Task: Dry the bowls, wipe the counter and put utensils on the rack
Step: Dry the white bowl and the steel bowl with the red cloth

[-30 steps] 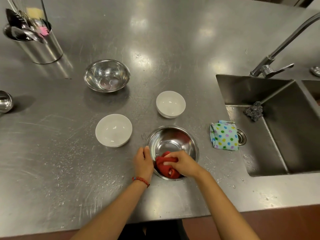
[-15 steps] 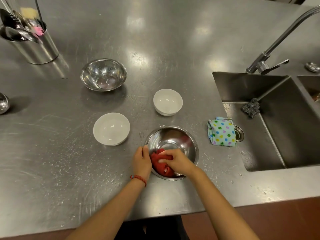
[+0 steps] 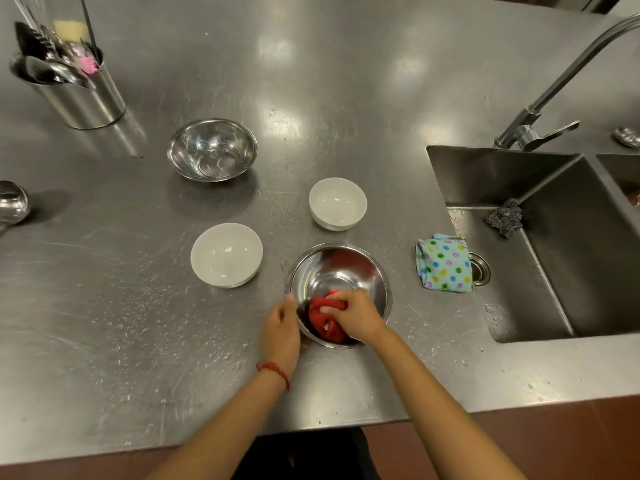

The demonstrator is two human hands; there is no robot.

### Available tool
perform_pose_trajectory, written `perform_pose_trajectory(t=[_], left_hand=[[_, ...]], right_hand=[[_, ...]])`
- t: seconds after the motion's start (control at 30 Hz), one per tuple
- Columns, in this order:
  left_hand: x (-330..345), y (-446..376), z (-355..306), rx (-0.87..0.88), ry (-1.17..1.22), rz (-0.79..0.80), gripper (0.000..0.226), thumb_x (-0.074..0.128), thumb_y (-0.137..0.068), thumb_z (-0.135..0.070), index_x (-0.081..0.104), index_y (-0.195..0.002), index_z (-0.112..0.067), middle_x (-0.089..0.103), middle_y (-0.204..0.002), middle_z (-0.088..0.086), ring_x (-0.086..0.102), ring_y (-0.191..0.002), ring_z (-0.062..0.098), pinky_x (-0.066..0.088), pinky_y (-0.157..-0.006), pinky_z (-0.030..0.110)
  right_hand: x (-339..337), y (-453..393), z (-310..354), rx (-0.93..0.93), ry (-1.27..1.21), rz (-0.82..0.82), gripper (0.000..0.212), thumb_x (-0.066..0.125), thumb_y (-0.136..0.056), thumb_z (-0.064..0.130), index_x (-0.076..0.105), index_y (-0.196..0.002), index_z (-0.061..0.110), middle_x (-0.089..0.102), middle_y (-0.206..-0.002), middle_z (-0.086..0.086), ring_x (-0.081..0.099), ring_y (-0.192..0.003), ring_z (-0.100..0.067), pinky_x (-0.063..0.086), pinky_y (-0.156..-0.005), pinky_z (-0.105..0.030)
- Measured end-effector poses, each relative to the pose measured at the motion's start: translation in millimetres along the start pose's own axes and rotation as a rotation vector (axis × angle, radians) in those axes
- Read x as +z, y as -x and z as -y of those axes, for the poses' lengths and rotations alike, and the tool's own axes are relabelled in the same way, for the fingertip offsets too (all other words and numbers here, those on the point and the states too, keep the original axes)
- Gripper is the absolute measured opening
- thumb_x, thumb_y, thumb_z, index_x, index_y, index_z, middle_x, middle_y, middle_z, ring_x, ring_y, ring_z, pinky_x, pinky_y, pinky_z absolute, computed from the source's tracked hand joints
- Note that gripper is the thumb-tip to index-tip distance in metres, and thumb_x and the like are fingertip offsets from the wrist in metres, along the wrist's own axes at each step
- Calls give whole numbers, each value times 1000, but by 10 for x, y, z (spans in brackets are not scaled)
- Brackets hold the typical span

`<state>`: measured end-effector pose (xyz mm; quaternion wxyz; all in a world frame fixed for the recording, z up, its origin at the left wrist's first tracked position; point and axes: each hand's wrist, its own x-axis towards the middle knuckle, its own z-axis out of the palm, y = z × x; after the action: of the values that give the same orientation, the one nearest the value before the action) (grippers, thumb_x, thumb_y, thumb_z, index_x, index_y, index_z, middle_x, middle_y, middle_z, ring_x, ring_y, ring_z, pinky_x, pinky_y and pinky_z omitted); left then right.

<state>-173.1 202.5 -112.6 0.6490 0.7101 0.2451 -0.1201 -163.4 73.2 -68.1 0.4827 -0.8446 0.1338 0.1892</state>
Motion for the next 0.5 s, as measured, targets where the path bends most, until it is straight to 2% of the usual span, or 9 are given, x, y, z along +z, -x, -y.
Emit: perform_pose_trajectory(t=[0.07,0.13,0.17,0.23,0.3,0.37,0.4,0.43,0.5], left_hand=[[66,166,69,9,67,-58,35,39,-96,-32,54,-69,-17,55,-53,1,53,-38,6,42,-35,16],[89,161,27,51,30,-138,34,39,-96,-24,51,-66,-18,53,-59,-4,51,-48,4,40,-44,12],[71,112,-7,72,9,-160,33,40,-96,-23,49,-65,-17,51,-61,-5,49,-54,7,39,-51,18],[-4,-10,-64,136,-27,-180,37,43,-95,-17,43,-58,-17,45,-58,-4,42,-58,17,33,-59,27],[-71,-121,-93,179,-65,-177,43,45,-94,-13,35,-53,-18,37,-54,-2,35,-59,17,28,-57,28],[-103,-176,-92,209,-53,-176,45,46,-93,-13,33,-51,-19,33,-53,-2,31,-57,14,25,-52,29],[-104,-187,-80,213,-45,-180,45,47,-93,-13,33,-50,-20,33,-52,-3,31,-55,13,26,-50,28],[-95,-188,-70,210,-40,-183,46,47,-93,-14,33,-50,-20,33,-52,-3,30,-54,12,27,-50,27],[-65,-176,-33,212,-37,-183,46,48,-93,-15,32,-49,-22,32,-50,-5,30,-50,10,27,-49,27]], right_hand=[[164,-21,20,34,-32,-110,15,64,-83,8,69,-94,1,68,-82,-11,58,-66,-12,39,-57,-4],[284,-26,48,31,18,-163,16,64,-83,13,70,-96,7,71,-88,-7,59,-77,-11,40,-69,-13],[307,-21,63,18,23,-133,15,64,-83,13,70,-95,7,71,-87,-7,61,-74,-11,43,-71,-16],[267,-11,70,-8,30,12,12,62,-83,7,69,-92,7,68,-74,-8,63,-55,-8,49,-62,-15],[115,-24,68,-32,137,151,14,63,-82,5,69,-94,9,66,-74,-9,61,-45,-3,48,-55,-11],[-67,-81,58,-71,388,196,20,67,-80,13,70,-100,14,68,-93,-9,67,-76,-10,43,-69,-11],[-137,-104,49,-81,494,207,23,68,-79,16,70,-102,18,68,-103,-8,63,-92,-16,40,-77,-15],[-175,-114,36,-84,532,229,25,69,-79,18,70,-104,19,67,-108,-7,60,-100,-19,38,-81,-17],[-157,-101,-1,-97,488,277,25,71,-77,18,70,-103,17,67,-108,-7,58,-100,-18,38,-81,-16]])
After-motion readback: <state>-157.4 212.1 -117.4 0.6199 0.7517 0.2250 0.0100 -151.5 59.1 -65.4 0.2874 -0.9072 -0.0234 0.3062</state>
